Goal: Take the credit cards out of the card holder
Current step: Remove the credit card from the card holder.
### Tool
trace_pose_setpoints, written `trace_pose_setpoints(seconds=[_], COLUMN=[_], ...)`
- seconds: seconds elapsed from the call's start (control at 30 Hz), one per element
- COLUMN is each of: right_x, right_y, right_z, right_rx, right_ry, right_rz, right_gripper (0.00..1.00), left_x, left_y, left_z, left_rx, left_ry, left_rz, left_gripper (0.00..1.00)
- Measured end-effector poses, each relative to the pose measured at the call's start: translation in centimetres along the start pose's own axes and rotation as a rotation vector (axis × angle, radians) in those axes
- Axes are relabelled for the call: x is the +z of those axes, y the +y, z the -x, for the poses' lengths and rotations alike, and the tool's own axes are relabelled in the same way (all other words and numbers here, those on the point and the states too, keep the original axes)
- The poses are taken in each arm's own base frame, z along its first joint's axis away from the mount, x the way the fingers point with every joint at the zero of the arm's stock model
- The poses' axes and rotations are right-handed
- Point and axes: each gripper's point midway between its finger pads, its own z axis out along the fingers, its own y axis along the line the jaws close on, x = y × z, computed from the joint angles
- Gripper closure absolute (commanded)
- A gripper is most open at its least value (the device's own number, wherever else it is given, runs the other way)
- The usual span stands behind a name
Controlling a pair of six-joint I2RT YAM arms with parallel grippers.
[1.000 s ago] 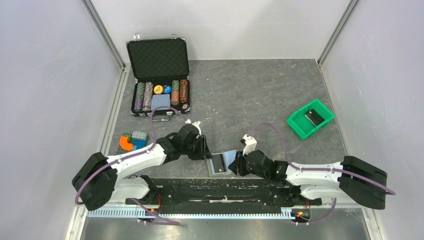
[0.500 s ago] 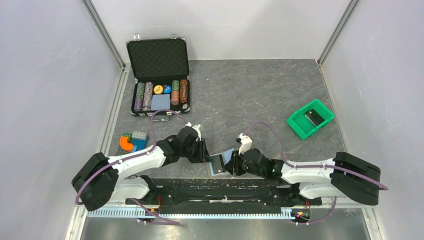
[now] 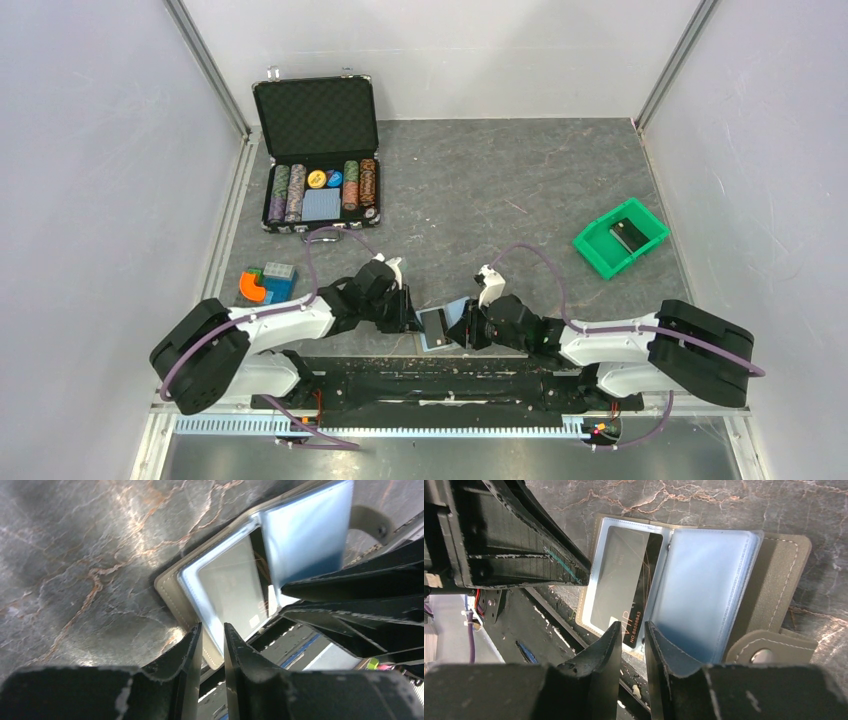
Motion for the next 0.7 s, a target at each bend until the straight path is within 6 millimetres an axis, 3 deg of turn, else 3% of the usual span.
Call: trace_pose_setpoints(seconds=[0.3,0.7], right_x=[0.3,0.8], right_y=[-0.5,0.4], right_z=[-0.7,-1.2], right_rx=[0.017,0.037], right_ry=[0.033,0.057], right_rz=[-0.005,0.046], right_gripper=[0.73,0.75], left_x=[0.3,-0.1], left_y=[0.6,0.9], left_z=[-0.6,-1.0], left_rx=[-0.008,-0.004], left_ry=[0.003,-0.012], left_rz=[-0.005,-0.015], left_gripper=[0.72,0.74])
